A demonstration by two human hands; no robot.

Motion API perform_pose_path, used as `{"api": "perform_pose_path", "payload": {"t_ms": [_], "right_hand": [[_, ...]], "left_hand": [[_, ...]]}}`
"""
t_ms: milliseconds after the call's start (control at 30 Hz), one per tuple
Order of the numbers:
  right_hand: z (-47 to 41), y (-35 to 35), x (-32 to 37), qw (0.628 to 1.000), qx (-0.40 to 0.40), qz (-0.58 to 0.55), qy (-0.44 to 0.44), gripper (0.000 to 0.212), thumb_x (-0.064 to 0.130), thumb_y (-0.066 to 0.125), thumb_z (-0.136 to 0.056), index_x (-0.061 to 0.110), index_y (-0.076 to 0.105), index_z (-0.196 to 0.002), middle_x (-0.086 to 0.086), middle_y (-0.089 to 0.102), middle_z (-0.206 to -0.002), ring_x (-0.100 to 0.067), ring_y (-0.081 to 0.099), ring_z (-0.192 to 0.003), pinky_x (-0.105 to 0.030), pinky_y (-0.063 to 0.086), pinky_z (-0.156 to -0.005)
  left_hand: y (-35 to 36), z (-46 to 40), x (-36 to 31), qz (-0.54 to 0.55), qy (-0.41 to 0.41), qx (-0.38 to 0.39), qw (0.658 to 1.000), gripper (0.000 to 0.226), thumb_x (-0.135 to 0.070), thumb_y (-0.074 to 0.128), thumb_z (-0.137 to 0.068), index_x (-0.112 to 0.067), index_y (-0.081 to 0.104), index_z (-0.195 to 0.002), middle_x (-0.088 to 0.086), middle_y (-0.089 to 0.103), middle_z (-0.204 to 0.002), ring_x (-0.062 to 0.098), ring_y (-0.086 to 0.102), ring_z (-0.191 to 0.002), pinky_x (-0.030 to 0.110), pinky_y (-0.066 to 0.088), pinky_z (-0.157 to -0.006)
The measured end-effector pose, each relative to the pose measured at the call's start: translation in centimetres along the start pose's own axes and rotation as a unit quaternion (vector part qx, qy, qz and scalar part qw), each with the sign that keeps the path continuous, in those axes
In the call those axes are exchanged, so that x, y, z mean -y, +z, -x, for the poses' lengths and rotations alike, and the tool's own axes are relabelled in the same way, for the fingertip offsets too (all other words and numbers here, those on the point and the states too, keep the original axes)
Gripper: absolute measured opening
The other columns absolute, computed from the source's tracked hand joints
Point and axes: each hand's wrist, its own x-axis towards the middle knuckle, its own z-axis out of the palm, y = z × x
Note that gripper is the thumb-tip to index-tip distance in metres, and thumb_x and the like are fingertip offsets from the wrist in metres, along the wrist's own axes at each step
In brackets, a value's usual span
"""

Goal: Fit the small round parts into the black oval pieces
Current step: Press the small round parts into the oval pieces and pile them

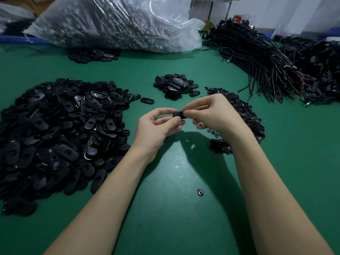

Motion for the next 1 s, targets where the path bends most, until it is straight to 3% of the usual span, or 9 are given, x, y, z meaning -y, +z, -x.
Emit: {"api": "perform_pose_path", "payload": {"t_ms": [367, 700, 833, 1000], "right_hand": [[-0.1, 0.3, -0.2, 1.0, -0.007, 0.008, 0.001, 0.004, 0.015, 0.08, -0.087, 0.018, 0.081, -0.085, 0.007, 0.066, -0.054, -0.003, 0.058, -0.049, -0.015, 0.047, -0.051], [-0.3, 0.6, -0.7, 0.999, -0.021, 0.016, 0.019, 0.014, 0.027, 0.091, -0.075, 0.022, 0.078, -0.08, 0.002, 0.072, -0.067, -0.008, 0.06, -0.051, -0.019, 0.05, -0.055], [-0.2, 0.0, -1.3, 0.997, 0.028, -0.061, 0.049, 0.024, 0.029, 0.094, -0.071, 0.019, 0.081, -0.088, 0.004, 0.073, -0.074, -0.004, 0.063, -0.056, -0.015, 0.051, -0.056], [-0.2, -0.2, -1.5, 0.991, 0.072, -0.109, 0.032, 0.018, 0.018, 0.091, -0.074, 0.008, 0.081, -0.086, -0.001, 0.074, -0.072, -0.007, 0.068, -0.063, -0.017, 0.056, -0.063]], "left_hand": [[-0.2, -0.1, 0.1, -0.01, 0.004, 0.015, 1.0, 0.024, 0.007, 0.071, -0.085, -0.001, 0.067, -0.107, 0.017, 0.077, -0.093, 0.028, 0.076, -0.092, 0.029, 0.061, -0.082], [-0.6, -0.2, 0.0, -0.041, 0.002, 0.027, 0.999, 0.019, 0.008, 0.069, -0.088, 0.001, 0.066, -0.106, 0.015, 0.078, -0.092, 0.028, 0.076, -0.091, 0.026, 0.059, -0.081], [-0.7, -0.3, -0.3, -0.024, -0.019, 0.045, 0.999, 0.015, 0.007, 0.066, -0.09, -0.003, 0.066, -0.101, 0.01, 0.077, -0.087, 0.022, 0.076, -0.085, 0.023, 0.058, -0.078], [-0.8, -0.3, -0.4, -0.036, -0.023, 0.053, 0.998, 0.01, -0.001, 0.069, -0.09, -0.008, 0.069, -0.096, 0.007, 0.077, -0.085, 0.016, 0.074, -0.08, 0.02, 0.056, -0.075]]}}
